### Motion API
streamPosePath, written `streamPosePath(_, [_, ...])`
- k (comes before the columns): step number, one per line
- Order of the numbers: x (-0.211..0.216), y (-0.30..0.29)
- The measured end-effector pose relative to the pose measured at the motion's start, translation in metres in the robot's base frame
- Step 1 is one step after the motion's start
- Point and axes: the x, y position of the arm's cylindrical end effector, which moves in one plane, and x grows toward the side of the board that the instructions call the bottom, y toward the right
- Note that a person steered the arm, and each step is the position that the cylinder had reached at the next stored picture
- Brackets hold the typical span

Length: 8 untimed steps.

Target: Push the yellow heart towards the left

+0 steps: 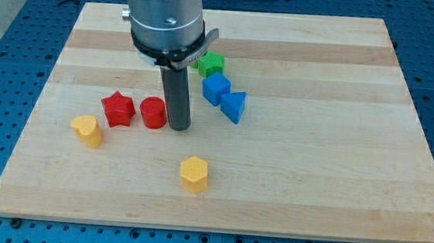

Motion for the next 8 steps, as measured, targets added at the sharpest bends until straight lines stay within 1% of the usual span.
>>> streamPosePath(1, [0.005,-0.002])
streamPosePath(2, [0.024,-0.005])
streamPosePath(3, [0.022,-0.035])
streamPosePath(4, [0.003,-0.067])
streamPosePath(5, [-0.009,-0.071])
streamPosePath(6, [-0.006,-0.071])
streamPosePath(7, [0.008,-0.071])
streamPosePath(8, [0.020,-0.086])
